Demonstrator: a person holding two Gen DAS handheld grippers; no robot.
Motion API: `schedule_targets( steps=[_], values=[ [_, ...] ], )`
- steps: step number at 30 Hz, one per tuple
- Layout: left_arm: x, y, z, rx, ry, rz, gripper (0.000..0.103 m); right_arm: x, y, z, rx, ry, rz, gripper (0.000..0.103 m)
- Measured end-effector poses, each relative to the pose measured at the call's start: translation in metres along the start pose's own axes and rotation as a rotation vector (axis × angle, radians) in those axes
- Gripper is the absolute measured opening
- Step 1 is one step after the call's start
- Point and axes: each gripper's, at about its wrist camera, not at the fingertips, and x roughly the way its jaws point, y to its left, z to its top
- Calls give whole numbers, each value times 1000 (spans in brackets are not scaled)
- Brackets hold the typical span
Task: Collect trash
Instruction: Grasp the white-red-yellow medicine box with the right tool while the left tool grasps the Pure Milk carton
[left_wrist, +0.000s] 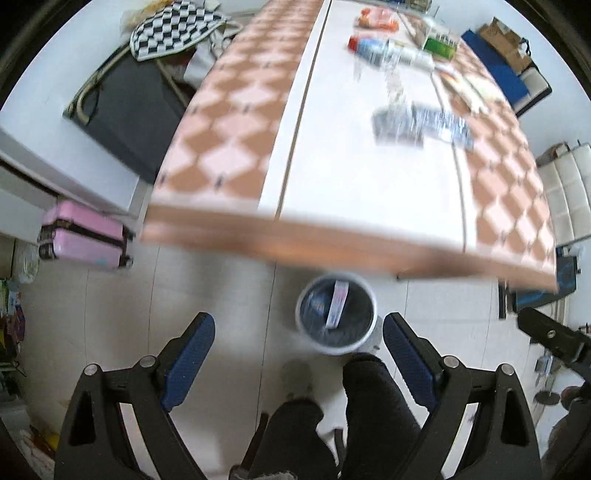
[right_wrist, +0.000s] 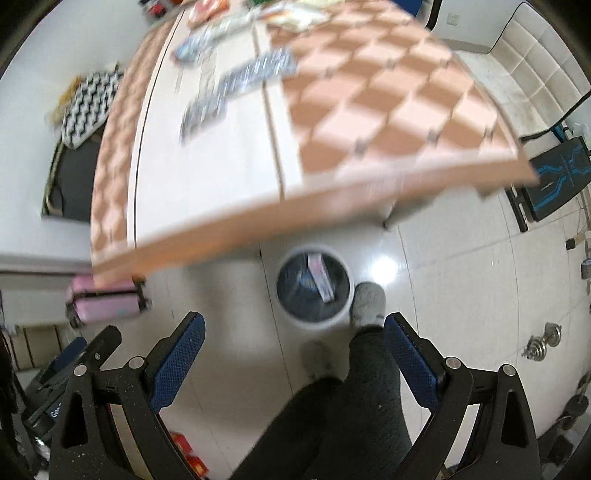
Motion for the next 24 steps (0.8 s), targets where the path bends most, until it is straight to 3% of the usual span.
schedule_targets(
  steps=[7,11,15,19,24],
  values=[
    [16,-40,121,-100,4,12,93,4,-34,164,-9,-42,-19,99],
    [37,-63,196,-172,26,34,93,38,-27,281,-77,-11,-19,98],
    [68,-79,269,-223,40,51,93,87,-15,373,-167,44,-52,98],
    [93,-82,315,-269,55,16,92,132,1,433,-241,107,-84,98],
    [120,-82,356,-311,84,-31,92,154,25,465,-318,88,-134,100]
  ],
)
